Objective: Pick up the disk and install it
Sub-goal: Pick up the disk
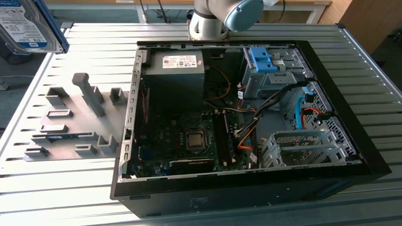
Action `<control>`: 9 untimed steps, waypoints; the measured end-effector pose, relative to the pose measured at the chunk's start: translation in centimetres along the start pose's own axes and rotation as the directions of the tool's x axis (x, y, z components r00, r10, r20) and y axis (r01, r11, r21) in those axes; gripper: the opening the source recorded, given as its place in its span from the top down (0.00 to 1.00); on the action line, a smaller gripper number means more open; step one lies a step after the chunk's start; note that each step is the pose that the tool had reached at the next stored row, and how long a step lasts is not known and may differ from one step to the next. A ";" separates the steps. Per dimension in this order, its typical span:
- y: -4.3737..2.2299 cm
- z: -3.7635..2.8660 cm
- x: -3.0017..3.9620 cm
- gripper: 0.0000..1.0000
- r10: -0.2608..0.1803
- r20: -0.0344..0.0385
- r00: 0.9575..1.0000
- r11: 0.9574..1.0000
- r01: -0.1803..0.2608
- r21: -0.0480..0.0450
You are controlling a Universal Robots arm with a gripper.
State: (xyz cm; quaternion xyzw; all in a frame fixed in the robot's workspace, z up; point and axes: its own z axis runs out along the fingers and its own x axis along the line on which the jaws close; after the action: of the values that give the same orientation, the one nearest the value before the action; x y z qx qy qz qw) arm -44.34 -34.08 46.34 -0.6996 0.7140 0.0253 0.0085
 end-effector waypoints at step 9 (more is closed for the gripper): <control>0.01 -0.55 -0.03 0.64 0.000 0.000 1.000 1.000 0.000 0.000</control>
State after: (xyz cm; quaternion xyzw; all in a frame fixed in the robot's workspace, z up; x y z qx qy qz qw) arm -44.34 -34.08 46.89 -0.6996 0.7140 0.0252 0.0085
